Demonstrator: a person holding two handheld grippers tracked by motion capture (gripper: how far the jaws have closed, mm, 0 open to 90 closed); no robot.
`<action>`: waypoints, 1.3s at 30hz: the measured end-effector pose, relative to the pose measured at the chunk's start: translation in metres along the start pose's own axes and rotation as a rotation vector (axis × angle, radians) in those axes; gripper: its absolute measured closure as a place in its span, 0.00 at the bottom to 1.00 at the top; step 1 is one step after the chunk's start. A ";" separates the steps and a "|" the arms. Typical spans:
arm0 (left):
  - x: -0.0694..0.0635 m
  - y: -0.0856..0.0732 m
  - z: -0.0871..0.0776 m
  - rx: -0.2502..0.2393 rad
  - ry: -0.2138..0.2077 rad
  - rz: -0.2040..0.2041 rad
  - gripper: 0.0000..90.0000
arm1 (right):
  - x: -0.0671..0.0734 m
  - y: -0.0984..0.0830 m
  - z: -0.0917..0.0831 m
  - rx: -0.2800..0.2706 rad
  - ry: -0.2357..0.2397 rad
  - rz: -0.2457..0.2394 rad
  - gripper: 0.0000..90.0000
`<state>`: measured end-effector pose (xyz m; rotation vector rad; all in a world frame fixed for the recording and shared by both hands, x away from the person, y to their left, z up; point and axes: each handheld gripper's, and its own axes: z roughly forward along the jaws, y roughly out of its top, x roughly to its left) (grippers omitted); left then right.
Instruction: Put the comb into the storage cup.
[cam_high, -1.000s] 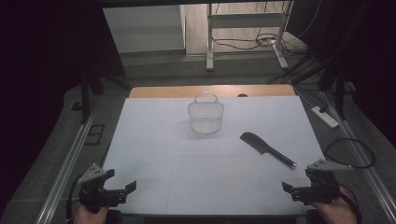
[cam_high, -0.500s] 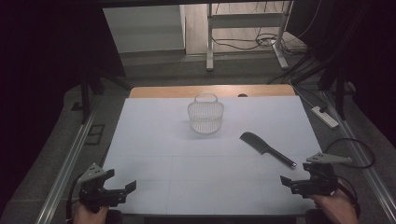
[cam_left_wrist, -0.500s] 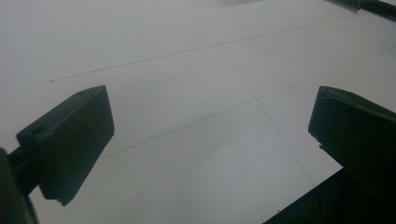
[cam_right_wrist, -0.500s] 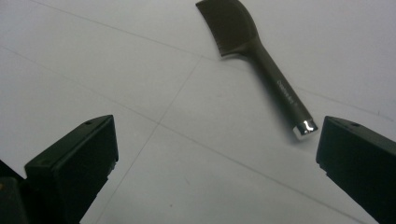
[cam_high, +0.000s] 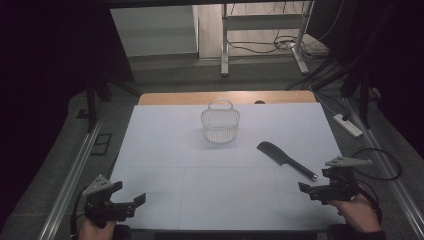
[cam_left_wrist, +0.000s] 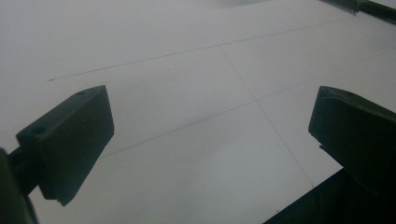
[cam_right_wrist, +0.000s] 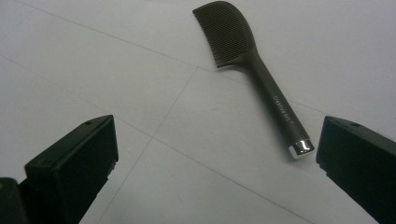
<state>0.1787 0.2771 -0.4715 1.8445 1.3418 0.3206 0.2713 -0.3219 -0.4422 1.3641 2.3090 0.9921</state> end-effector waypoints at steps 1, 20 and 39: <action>0.000 0.000 0.000 0.000 0.000 0.000 0.01 | 0.000 0.001 0.000 -0.003 -0.003 -0.001 0.00; 0.001 0.000 0.000 -0.001 -0.004 -0.004 0.01 | -0.005 0.023 0.015 0.025 -0.024 -0.034 0.00; 0.000 0.000 0.001 0.006 -0.007 -0.001 0.01 | -0.016 0.039 0.036 0.066 -0.045 -0.031 0.00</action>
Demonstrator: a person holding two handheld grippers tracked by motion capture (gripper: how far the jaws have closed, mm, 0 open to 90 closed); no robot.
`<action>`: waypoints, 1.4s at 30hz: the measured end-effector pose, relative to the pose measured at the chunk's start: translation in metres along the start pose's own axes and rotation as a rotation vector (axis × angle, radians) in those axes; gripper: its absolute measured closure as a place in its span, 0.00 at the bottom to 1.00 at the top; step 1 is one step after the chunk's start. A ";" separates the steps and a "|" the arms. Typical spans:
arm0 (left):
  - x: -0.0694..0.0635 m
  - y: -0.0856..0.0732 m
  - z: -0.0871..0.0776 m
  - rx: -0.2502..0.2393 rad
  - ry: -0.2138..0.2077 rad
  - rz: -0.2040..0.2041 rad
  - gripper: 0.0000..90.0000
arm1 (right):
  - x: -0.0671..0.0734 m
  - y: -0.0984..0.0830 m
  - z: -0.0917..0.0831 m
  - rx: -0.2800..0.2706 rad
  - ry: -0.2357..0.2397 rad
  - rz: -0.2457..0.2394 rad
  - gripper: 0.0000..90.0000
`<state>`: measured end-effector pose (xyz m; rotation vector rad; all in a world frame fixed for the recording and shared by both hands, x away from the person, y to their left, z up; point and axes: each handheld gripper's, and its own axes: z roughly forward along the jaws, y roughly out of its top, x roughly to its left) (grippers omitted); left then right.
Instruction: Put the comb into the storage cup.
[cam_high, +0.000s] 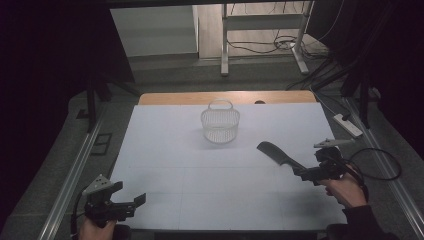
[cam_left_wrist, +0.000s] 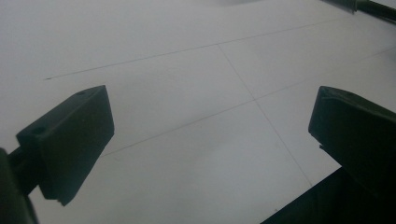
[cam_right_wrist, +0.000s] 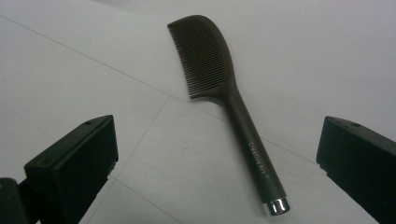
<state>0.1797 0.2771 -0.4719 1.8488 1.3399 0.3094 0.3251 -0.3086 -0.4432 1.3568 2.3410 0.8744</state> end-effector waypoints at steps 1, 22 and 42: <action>0.000 0.000 0.000 0.001 -0.001 0.001 0.01 | -0.001 0.001 0.002 0.006 -0.001 -0.002 0.00; 0.000 0.000 0.000 0.003 -0.004 0.001 0.01 | -0.018 0.024 0.030 0.126 -0.053 0.026 0.00; 0.001 0.001 0.001 0.003 -0.009 -0.001 0.01 | -0.032 0.039 0.043 0.174 -0.061 0.003 0.58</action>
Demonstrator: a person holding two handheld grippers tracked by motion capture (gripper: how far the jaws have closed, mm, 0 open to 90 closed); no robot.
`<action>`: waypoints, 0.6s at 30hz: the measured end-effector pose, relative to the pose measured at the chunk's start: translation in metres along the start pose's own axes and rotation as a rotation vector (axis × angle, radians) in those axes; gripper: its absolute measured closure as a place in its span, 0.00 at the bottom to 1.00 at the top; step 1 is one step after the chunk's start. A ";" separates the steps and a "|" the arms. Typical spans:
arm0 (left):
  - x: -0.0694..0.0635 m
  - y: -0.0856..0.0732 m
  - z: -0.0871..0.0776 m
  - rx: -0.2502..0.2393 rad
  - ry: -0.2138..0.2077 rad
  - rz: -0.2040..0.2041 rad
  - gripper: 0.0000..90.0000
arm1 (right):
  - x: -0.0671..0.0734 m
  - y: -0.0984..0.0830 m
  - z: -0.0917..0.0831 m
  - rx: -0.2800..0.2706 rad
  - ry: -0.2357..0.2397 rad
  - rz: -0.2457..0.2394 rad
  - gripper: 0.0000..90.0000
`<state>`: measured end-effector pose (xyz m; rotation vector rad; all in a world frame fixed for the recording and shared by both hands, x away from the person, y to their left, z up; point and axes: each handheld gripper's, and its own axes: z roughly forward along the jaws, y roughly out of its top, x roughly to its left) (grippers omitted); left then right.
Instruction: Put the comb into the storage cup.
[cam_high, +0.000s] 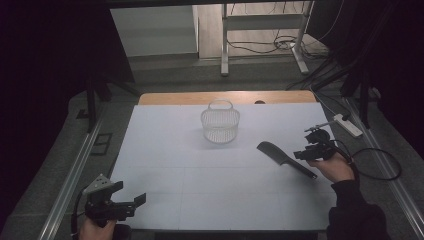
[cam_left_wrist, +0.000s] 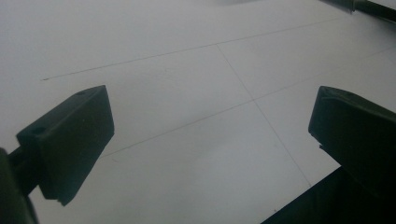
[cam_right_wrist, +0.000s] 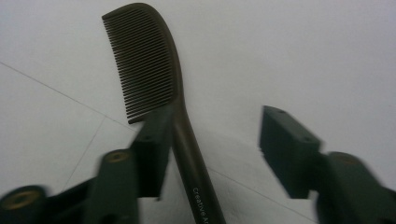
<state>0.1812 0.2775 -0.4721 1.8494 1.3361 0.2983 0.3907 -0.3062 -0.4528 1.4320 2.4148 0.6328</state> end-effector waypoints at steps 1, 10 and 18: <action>0.000 0.000 0.000 0.000 -0.001 -0.001 0.01 | -0.001 0.001 0.000 0.005 0.000 -0.005 0.64; 0.000 0.000 0.000 -0.002 -0.003 -0.003 0.01 | -0.007 0.005 0.004 0.032 0.039 -0.036 0.99; 0.000 0.000 0.000 -0.002 -0.004 -0.003 0.01 | -0.010 0.001 0.010 0.024 0.013 -0.054 0.99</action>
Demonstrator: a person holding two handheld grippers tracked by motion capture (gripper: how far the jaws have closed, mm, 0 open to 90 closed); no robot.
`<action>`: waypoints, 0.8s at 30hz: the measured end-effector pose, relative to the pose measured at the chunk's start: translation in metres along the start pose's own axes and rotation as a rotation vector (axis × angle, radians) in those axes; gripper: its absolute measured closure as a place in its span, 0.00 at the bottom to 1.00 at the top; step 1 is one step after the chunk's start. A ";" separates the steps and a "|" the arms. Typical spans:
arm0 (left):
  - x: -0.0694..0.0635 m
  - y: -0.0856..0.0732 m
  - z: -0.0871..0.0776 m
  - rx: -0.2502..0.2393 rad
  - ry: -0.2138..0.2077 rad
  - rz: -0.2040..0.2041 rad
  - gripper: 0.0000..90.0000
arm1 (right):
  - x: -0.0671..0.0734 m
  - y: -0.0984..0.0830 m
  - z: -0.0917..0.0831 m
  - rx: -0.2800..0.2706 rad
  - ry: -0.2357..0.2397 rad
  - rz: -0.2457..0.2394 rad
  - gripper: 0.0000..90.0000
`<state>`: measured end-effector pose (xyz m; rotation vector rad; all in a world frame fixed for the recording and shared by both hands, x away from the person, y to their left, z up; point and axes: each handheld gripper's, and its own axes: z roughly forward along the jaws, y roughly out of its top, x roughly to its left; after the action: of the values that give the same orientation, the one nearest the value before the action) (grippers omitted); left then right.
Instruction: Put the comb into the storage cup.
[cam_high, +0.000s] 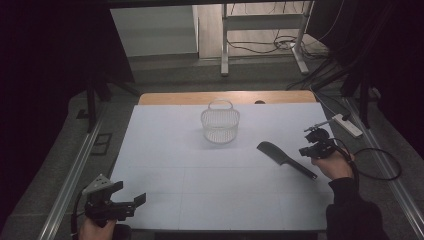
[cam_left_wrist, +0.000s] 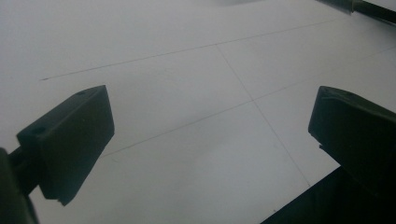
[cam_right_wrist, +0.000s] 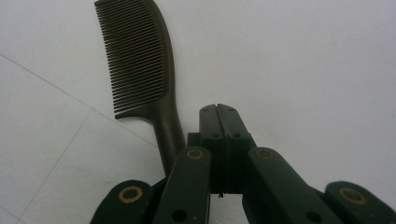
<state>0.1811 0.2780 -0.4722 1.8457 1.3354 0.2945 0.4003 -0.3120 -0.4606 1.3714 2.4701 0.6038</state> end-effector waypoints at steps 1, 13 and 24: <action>0.000 0.000 0.000 0.000 0.000 0.000 0.01 | -0.001 -0.001 0.002 -0.002 -0.002 0.004 0.99; 0.000 0.000 0.000 -0.001 -0.002 0.001 0.01 | -0.004 -0.014 0.016 0.046 0.005 0.008 0.99; 0.000 0.000 0.000 -0.002 -0.003 0.000 0.01 | -0.005 -0.024 0.024 0.069 0.002 0.010 0.99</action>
<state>0.1809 0.2782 -0.4721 1.8442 1.3323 0.2930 0.3945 -0.3222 -0.4927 1.4089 2.5090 0.5268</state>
